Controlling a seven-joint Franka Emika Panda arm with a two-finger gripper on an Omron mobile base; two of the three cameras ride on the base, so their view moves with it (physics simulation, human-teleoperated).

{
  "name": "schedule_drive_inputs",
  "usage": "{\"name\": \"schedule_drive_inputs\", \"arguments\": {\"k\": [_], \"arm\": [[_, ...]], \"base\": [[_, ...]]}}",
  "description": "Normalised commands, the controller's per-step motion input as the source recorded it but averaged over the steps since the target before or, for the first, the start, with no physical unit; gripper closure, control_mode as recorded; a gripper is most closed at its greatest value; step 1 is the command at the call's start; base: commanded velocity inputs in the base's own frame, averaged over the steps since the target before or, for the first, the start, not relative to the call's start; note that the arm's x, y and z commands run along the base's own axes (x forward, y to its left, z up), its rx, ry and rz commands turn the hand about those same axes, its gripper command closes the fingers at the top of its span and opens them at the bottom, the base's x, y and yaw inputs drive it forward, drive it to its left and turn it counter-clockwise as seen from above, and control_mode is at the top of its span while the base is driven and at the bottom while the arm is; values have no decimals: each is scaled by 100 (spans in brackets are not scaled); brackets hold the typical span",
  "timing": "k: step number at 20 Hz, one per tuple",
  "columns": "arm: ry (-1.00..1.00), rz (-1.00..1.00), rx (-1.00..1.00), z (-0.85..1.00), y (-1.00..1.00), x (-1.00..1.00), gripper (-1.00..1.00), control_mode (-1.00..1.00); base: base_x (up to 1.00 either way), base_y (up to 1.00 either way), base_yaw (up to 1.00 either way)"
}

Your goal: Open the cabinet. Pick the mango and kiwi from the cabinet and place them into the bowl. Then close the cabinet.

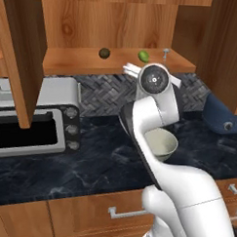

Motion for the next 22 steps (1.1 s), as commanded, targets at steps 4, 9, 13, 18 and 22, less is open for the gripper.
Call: {"name": "schedule_drive_inputs", "arguments": {"k": [4,9,13,18,22], "arm": [[9,0,0,31,-6,1,-100,-100],[2,0,-1,0,0,2,-100,-100],[15,10,-2,0,-3,7,-100,-100],[29,11,-11,0,0,2,-100,-100],[10,2,-1,0,0,1,-100,-100]], "base": [[0,0,0],[0,0,0],[0,0,0],[0,0,0],[0,0,0]]}}
